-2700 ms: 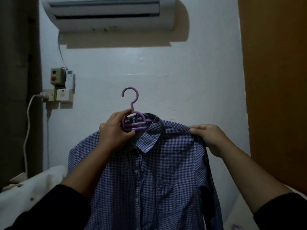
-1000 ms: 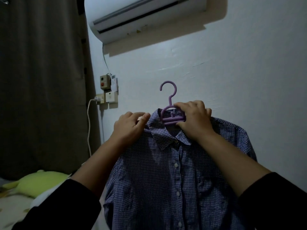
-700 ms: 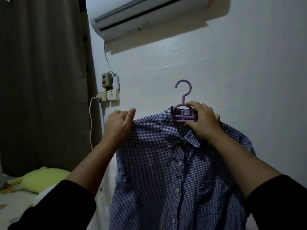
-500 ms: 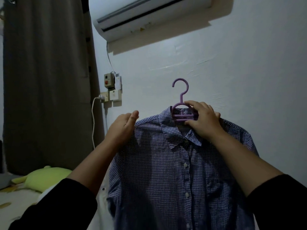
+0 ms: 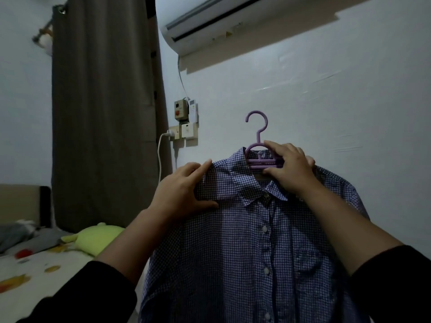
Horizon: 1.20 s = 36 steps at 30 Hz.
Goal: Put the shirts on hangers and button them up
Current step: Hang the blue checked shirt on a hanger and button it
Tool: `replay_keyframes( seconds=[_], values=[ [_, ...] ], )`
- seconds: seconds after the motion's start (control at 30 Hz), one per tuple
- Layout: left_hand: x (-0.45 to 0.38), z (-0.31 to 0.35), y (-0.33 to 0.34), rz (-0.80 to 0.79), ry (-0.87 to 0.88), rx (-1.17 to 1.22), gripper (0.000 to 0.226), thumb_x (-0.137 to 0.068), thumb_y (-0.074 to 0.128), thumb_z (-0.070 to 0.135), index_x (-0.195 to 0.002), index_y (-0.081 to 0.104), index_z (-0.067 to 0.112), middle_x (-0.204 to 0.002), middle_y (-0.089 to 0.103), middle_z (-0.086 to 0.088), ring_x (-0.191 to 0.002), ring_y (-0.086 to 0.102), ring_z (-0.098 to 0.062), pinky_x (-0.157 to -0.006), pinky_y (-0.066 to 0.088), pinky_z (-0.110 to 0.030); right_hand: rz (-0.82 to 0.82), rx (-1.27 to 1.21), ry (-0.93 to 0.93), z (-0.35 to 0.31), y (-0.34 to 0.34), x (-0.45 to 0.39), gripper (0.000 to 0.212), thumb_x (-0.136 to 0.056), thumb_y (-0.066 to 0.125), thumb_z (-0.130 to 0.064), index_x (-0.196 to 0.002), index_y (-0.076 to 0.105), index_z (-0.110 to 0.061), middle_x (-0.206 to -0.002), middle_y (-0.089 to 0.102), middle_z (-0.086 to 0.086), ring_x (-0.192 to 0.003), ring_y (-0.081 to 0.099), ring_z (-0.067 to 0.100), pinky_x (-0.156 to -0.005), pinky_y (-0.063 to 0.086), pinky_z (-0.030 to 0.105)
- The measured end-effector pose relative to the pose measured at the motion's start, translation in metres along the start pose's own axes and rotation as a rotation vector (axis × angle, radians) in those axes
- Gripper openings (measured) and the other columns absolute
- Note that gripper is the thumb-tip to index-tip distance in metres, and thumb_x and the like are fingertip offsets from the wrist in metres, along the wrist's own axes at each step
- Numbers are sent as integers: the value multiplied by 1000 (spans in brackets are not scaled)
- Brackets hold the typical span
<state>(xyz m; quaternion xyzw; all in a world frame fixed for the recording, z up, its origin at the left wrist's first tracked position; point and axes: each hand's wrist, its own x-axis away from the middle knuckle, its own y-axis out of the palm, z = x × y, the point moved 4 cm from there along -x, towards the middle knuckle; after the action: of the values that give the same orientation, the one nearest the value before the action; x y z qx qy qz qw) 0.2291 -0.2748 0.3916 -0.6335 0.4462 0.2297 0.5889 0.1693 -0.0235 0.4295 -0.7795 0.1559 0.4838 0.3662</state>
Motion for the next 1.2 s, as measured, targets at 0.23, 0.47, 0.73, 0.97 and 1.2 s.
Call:
replay_keyframes(
  seconds=[0.23,0.47,0.73,0.97,1.2],
  values=[
    [29,-47,23,57,-64,-96,97,-65,58,74,-147,35,27,-126,54,0,-102,59,-18,-65,54,-29,-83,11,-5,-15,81,-11,65,-83,66,-32,-140,36,-42,-137,45,-5,-131,29,20,-107,16,44],
    [62,-124,72,-20,-442,-142,100,-68,67,68,-150,23,31,-132,45,1,-109,54,-16,-74,53,-30,-204,-45,78,-22,207,-6,76,-89,54,-47,-149,9,-39,-159,6,-4,-145,3,20,-114,5,54],
    [76,-263,156,-175,-920,-209,105,-70,59,75,-151,17,24,-131,43,-9,-110,54,-26,-80,49,-35,-427,-146,221,-21,368,11,74,-91,53,-47,-150,9,-36,-158,14,-2,-144,12,21,-114,14,51],
    [95,-307,238,-470,-766,-279,57,-87,47,59,-133,52,25,-130,54,-7,-119,49,-26,-101,36,-44,-551,-143,237,-20,446,32,69,-92,50,-49,-149,15,-34,-156,21,-3,-143,15,21,-113,13,51],
    [98,-258,271,-437,-529,-136,55,-90,43,61,-133,52,28,-145,44,0,-135,35,-19,-111,26,-41,-571,-123,192,-10,443,54,64,-92,50,-49,-148,21,-35,-155,25,-7,-142,19,17,-113,14,49]
  ],
)
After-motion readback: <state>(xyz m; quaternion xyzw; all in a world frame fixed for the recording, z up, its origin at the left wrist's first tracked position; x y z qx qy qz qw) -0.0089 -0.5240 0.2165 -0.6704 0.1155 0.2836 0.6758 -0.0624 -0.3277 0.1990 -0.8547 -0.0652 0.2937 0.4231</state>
